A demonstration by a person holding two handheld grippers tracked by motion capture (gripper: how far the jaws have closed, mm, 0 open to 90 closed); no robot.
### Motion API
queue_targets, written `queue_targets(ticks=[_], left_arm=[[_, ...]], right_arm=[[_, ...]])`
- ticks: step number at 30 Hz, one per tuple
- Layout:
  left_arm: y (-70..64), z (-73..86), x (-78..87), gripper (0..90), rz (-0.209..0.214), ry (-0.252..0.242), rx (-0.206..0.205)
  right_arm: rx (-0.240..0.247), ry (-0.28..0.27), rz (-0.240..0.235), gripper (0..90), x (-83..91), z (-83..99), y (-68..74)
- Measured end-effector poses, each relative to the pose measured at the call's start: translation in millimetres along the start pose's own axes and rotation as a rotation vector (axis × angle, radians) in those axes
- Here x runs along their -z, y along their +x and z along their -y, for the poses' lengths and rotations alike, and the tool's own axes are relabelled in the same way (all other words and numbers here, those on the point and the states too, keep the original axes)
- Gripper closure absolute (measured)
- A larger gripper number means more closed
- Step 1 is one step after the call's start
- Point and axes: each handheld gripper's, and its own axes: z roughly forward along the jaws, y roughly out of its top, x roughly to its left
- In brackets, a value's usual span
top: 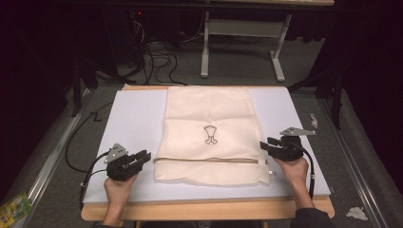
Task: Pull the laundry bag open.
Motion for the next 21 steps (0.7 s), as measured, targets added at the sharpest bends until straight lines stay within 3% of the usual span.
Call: queue_targets(ticks=[11,21], left_arm=[[10.5,-12.1,15.5,63.2,-0.043,-0.069,0.028],[27.3,-17.7,17.3,60.3,-0.089,-0.090,0.061]], right_arm=[[-0.017,-0.125,-0.013,58.4,26.5,-2.1,-10.0],[-0.086,-0.156,0.016,59.5,37.3,5.2,-31.3]])
